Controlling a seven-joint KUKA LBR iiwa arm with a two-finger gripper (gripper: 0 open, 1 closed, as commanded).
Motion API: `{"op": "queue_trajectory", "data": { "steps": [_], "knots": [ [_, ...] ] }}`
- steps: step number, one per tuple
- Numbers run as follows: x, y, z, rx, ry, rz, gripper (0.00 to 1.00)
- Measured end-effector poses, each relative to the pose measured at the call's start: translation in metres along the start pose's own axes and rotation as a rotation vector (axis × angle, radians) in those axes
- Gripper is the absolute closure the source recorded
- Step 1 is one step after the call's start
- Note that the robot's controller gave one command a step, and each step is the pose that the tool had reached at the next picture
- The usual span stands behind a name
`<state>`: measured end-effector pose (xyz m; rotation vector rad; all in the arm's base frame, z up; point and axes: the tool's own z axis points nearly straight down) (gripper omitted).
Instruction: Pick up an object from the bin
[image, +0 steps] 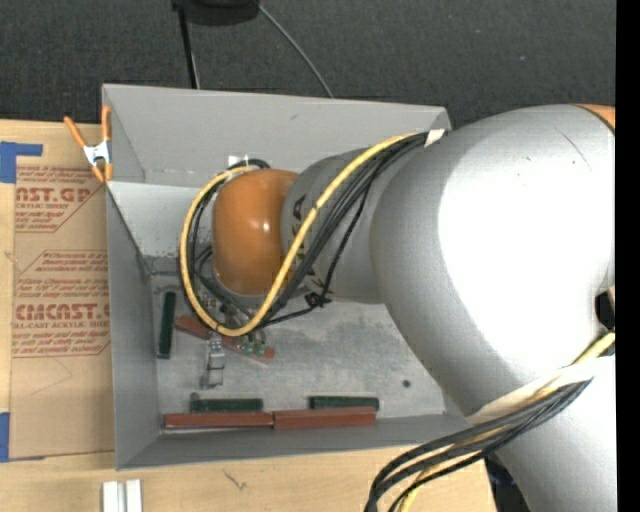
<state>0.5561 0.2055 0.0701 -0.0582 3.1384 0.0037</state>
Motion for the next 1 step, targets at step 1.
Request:
{"op": "queue_trajectory", "data": {
  "steps": [1],
  "knots": [
    [0.0000, -0.0007, -0.0002, 0.000, 0.001, 0.001, 1.00]
  ]
}}
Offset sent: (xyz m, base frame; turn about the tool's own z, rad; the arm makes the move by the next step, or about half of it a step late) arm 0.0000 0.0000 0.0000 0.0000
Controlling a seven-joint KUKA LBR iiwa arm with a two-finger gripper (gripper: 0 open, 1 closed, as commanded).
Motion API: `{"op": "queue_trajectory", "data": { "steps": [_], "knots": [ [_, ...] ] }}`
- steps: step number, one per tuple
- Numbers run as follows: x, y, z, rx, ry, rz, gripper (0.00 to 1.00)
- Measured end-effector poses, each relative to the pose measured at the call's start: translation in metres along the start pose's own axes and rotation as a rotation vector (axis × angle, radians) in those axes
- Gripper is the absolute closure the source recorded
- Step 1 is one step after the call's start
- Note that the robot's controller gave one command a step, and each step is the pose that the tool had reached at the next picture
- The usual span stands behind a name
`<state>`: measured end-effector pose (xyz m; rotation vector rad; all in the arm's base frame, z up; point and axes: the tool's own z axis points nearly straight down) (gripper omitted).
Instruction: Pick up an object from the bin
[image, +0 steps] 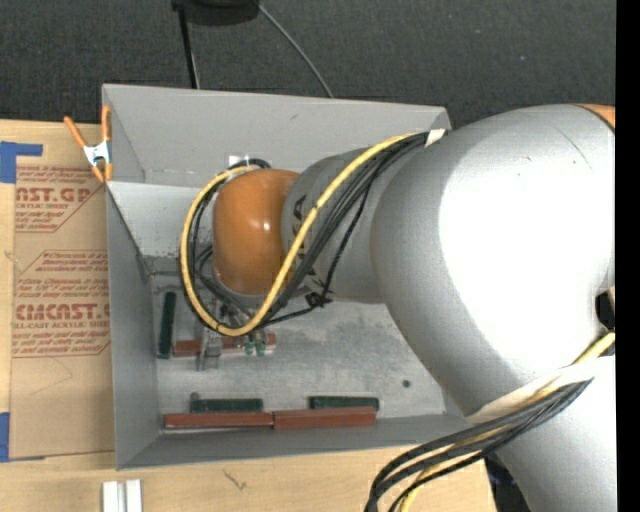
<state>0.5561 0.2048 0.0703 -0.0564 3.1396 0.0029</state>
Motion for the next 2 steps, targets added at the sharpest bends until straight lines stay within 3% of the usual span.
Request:
{"op": "queue_trajectory", "data": {
  "steps": [1, 2],
  "knots": [
    [0.000, 0.000, 0.000, 0.000, 0.000, 0.000, 1.00],
    [0.006, -0.011, -0.134, 0.001, -0.001, 0.043, 1.00]
  ]
}}
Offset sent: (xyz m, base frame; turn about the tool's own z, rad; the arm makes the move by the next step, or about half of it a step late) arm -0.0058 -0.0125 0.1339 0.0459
